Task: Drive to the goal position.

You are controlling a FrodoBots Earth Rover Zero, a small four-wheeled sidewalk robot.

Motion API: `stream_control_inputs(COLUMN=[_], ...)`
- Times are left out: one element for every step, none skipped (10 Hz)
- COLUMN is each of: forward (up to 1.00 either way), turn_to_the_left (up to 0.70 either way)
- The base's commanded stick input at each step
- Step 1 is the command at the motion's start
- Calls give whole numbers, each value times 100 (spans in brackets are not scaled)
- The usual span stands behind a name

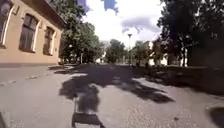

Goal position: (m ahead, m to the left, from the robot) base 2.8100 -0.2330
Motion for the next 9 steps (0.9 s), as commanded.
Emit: stream_control_inputs(forward=[100,100,100,100,100,100,100,100,100], turn_to_the_left=[0,0,0,0,0,0,0,0,0])
